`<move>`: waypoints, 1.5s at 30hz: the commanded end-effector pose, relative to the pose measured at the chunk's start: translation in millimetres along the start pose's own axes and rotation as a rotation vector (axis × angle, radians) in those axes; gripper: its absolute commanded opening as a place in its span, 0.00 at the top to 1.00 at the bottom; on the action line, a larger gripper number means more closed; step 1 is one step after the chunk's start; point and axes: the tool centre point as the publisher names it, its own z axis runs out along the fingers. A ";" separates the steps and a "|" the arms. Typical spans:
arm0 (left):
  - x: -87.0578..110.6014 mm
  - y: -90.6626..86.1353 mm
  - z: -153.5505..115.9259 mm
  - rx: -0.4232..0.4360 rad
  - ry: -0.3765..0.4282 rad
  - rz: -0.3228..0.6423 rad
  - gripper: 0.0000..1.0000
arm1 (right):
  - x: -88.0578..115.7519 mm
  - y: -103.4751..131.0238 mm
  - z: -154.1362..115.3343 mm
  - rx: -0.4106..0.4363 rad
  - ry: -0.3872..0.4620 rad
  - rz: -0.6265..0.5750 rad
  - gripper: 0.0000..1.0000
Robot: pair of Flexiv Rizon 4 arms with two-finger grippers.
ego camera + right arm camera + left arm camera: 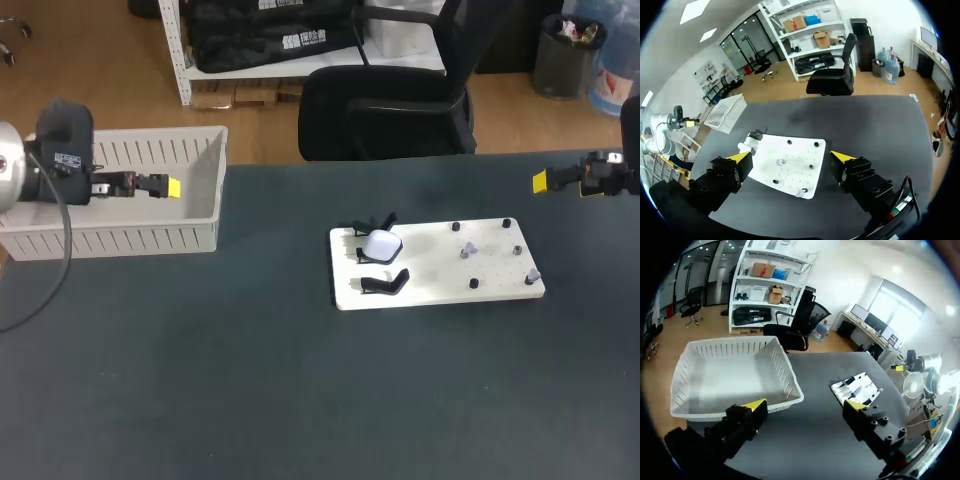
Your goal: Pick up each earbud case from the left stands, insert the matching earbuds, close the lid, and place the case in the box.
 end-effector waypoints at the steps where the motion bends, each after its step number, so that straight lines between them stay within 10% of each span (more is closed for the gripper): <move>1: 7.8 0.1 -4.0 0.240 -0.234 0.368 0.00 | 0.0 0.6 0.0 0.004 0.001 0.000 0.00; 11: 3.1 -8.6 10.0 0.345 -0.253 0.661 0.00 | 0.0 0.6 0.0 0.004 0.001 0.000 0.00; 26: 3.1 -8.6 10.0 0.345 -0.253 0.661 0.00 | 0.0 0.6 0.0 0.004 0.001 0.000 0.00; 45: 18.3 -103.2 97.9 0.396 -0.162 0.807 0.00 | 0.0 0.6 0.0 0.004 0.001 0.000 0.00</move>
